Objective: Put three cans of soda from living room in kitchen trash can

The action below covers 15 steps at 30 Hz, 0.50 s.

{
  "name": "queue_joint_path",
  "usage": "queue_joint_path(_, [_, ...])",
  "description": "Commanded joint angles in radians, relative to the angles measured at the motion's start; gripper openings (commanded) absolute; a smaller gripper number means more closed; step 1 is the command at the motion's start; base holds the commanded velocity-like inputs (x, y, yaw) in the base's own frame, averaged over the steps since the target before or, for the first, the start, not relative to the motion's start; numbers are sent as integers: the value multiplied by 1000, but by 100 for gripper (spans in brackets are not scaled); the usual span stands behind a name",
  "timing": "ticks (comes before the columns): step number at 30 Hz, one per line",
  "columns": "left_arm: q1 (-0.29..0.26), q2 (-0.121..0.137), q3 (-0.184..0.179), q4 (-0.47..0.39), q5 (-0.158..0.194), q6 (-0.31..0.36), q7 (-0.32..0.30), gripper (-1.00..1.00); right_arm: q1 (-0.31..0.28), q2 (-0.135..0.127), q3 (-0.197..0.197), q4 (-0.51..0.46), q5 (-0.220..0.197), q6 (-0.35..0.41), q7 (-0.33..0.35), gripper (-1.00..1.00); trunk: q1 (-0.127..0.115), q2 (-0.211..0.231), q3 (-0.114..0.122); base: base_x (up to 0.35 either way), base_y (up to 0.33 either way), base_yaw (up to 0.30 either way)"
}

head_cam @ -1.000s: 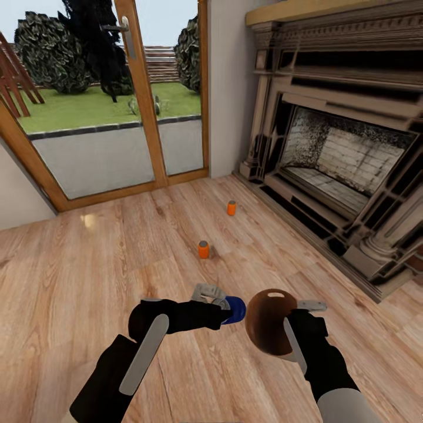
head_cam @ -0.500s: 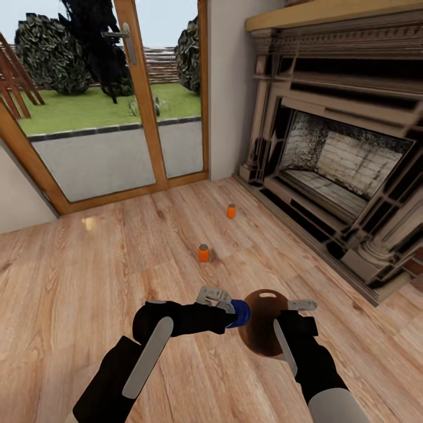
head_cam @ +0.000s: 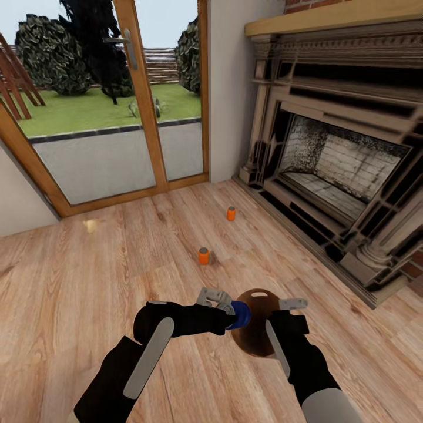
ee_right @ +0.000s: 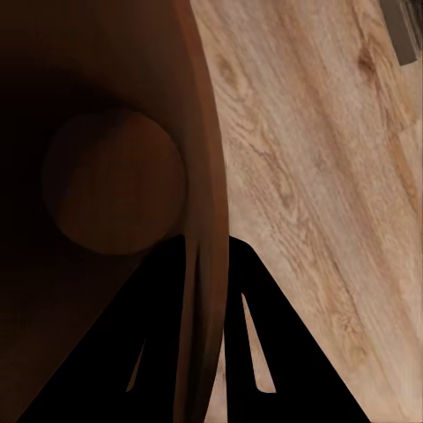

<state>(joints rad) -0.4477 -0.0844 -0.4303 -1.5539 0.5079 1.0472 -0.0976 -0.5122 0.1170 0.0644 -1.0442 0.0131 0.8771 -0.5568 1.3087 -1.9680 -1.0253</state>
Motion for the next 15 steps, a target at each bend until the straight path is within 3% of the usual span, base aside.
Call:
queue_joint_path(1, [0,0,0,0,-1,0,1,-100,0,1,0,0,12,3,4,-100,0,0,0,0,0,0])
queue_joint_path(11, [0,-6,-9,25,-6,0,2,-100,0,9,6,0,13,3,4,-100,0,0,0,0,0,0])
queue_joint_path(15, [-1,-11,-27,52,-7,0,3,-100,0,11,32,0,12,3,5,-100,0,0,0,0,0,0])
